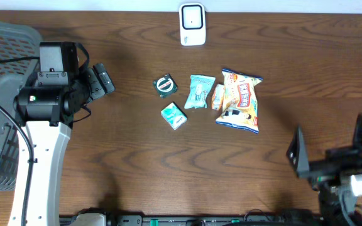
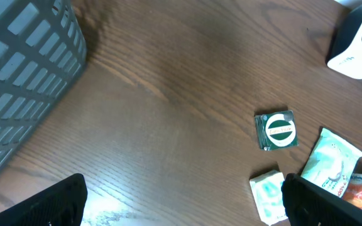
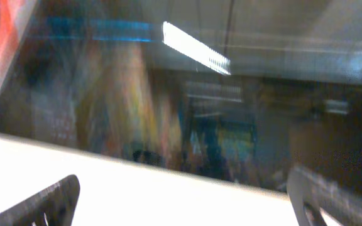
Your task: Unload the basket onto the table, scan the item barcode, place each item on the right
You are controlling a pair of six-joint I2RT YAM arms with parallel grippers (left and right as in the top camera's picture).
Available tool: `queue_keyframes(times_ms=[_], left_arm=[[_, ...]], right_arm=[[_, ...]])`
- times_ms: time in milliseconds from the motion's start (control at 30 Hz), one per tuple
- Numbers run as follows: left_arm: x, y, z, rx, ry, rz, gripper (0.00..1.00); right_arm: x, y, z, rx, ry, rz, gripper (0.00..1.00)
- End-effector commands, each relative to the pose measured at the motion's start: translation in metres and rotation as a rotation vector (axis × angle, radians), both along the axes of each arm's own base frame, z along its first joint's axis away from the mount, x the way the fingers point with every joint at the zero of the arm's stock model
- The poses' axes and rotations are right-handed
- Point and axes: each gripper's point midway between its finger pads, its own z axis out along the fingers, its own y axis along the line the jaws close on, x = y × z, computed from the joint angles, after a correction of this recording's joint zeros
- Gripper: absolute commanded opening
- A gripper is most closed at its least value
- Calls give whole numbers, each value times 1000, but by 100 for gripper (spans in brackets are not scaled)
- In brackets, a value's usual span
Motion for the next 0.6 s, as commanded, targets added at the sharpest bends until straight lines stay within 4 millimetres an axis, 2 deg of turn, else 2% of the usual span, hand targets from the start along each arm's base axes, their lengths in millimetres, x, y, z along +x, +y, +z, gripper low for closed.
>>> queue_keyframes(times_ms=[0, 100, 167, 267, 367, 433, 467, 567], left_arm=[[-1, 4, 0, 17, 2, 8, 98], [-1, 4, 0, 17, 2, 8, 98], [-1, 4, 0, 17, 2, 8, 98], [-1, 4, 0, 17, 2, 8, 98], [-1, 4, 0, 17, 2, 8, 98], [-1, 4, 0, 17, 2, 8, 98], [-1, 4, 0, 17, 2, 8, 98], [-1, 4, 0, 17, 2, 8, 98]], right_arm=[[29, -1, 18, -173, 120, -115, 99], [69, -1, 2, -222, 380, -107, 99], [97, -1, -22, -265, 595, -91, 99], [125, -1, -68, -288, 907, -48, 99], [136, 7, -114, -297, 1166, 42, 99], [136, 25, -144, -283, 1310, 183, 99], [133, 40, -161, -259, 1384, 300, 99], [128, 61, -187, -200, 1509, 472, 99]])
